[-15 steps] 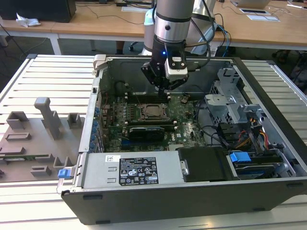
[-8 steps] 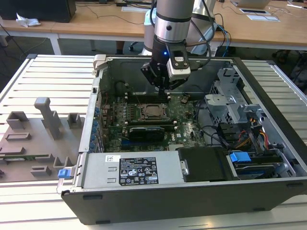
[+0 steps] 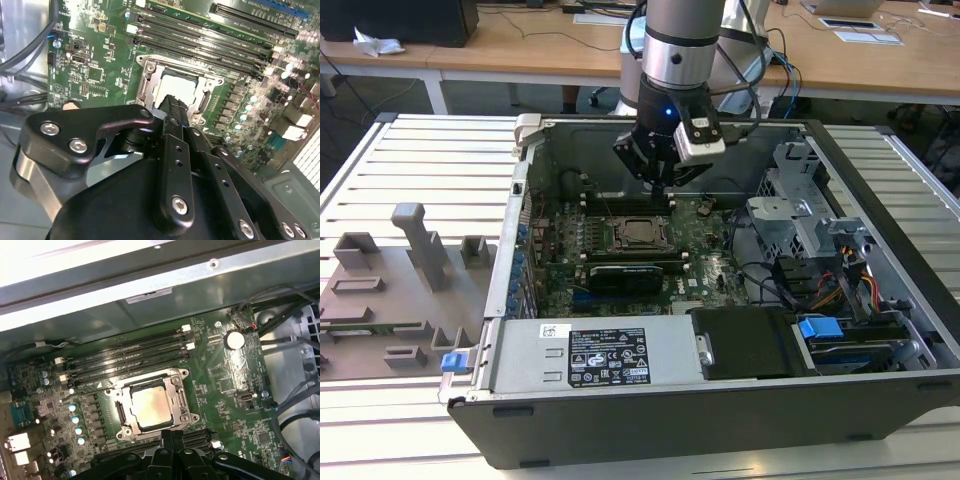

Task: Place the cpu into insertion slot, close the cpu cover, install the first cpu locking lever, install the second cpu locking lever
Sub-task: 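Install the first cpu locking lever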

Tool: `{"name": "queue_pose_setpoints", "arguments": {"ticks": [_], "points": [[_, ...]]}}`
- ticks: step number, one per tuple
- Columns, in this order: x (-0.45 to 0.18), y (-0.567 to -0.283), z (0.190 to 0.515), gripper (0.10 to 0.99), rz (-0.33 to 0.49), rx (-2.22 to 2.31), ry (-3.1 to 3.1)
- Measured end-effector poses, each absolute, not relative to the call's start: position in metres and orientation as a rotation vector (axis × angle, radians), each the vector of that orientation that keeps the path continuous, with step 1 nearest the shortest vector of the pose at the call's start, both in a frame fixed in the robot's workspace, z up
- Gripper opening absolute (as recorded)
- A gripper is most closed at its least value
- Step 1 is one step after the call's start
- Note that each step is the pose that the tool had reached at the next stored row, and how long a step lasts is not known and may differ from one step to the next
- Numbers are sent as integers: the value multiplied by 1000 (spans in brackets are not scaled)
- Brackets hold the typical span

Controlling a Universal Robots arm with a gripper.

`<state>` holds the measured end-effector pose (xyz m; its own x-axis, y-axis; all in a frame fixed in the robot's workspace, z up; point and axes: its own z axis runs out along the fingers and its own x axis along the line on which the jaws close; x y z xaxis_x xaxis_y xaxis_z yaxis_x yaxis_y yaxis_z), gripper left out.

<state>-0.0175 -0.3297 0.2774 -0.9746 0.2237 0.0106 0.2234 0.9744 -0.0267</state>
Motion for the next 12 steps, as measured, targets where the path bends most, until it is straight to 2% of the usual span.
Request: {"name": "queue_pose_setpoints", "arguments": {"ticks": [2, 7, 12], "points": [[-18, -330, 277, 106, 35, -313, -3112], [-18, -330, 277, 106, -67, -233, -3113], [-18, -330, 277, 106, -87, -66, -3116]]}}
